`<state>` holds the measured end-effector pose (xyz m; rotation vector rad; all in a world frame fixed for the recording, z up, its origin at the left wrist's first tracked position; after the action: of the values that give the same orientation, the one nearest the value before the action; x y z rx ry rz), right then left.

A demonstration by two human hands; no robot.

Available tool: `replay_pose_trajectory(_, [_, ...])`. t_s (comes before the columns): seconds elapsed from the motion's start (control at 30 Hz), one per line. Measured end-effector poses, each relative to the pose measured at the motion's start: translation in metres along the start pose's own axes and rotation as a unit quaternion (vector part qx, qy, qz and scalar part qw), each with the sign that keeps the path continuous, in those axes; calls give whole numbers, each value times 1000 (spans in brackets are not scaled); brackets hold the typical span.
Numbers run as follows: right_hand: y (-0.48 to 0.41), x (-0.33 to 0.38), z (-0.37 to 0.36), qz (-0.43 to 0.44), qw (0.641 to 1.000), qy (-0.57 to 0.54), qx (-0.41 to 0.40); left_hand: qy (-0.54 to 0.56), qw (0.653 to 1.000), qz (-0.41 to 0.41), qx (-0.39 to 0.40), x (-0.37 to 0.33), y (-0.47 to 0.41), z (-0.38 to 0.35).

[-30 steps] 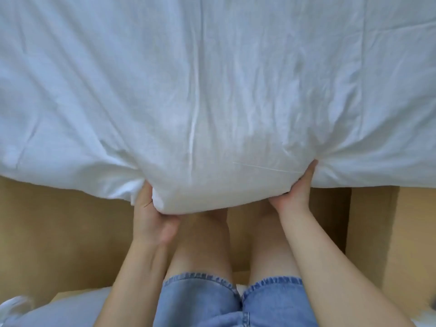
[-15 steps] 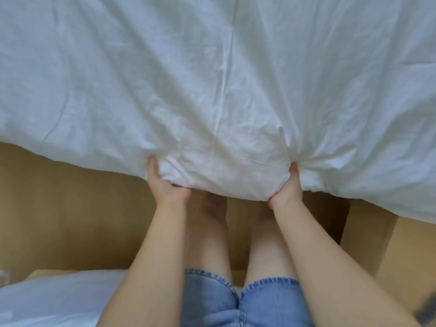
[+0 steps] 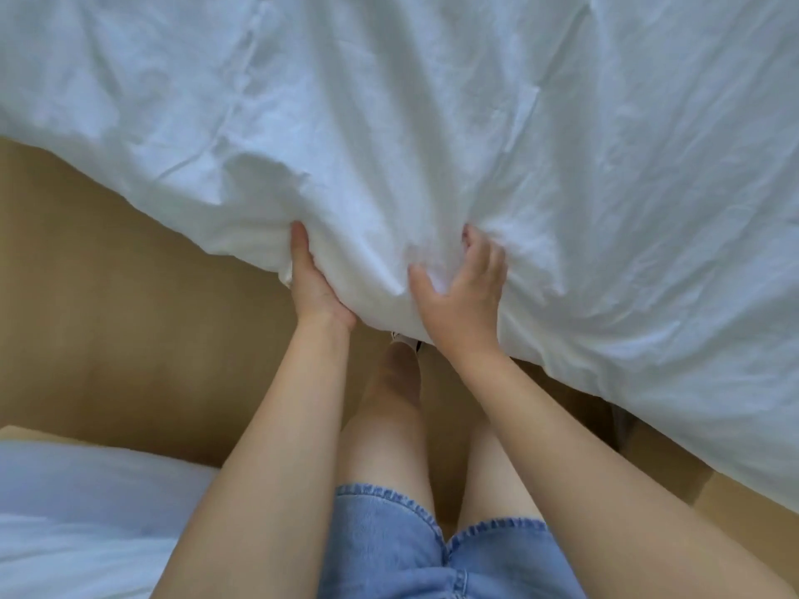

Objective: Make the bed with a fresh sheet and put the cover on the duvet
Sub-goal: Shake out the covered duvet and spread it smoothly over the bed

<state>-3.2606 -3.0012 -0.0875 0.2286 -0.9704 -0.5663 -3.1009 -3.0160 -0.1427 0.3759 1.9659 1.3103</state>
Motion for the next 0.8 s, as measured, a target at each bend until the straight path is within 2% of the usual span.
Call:
replay_pose_trajectory(0.07, [-7, 32, -16, 117, 987, 98, 56, -21, 1000, -2, 18, -3, 8, 3])
replay_pose_trajectory(0.1, [-12, 41, -24, 141, 977, 135, 83, -24, 999, 3, 35, -2, 12, 2])
replay_pose_trajectory(0.17, [-22, 57, -37, 160, 961, 188, 127, 10, 998, -2, 63, -4, 18, 11])
replay_pose_trajectory(0.23, [-32, 70, -45, 161, 954, 197, 161, 112, 991, -2, 72, -5, 20, 25])
replay_pose_trajectory(0.3, [-37, 80, -51, 157, 944, 221, 189, 221, 972, 36, 76, 0, 18, 35])
replay_pose_trajectory(0.37, [-37, 88, -55, 163, 936, 237, 204, 269, 960, 64, 53, 6, 11, 41])
replay_pose_trajectory(0.47, [-32, 96, -45, 153, 965, 132, 165, 221, 970, 78, 58, 0, 1, 33])
replay_pose_trajectory(0.57, [-31, 88, -24, 63, 994, 0, 87, 163, 980, 74, 90, -19, -10, 17])
replay_pose_trajectory(0.7, [-43, 76, -4, -48, 997, -63, -23, 188, 976, 69, 87, -36, -26, 7])
replay_pose_trajectory(0.8, [-52, 78, 0, -63, 995, -58, -54, 168, 981, 60, 80, -50, -22, -2])
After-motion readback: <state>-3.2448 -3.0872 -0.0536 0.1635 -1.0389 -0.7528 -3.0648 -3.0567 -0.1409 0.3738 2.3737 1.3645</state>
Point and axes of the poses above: each hand's wrist, its own y-axis away from the middle knuckle, its own z-axis out of the back of the hand, x = y × z, the point moved 6 cm from there along -y, towards the middle knuckle, and after that the axes turned 7 degrees about -y, right-handed, at the moved point
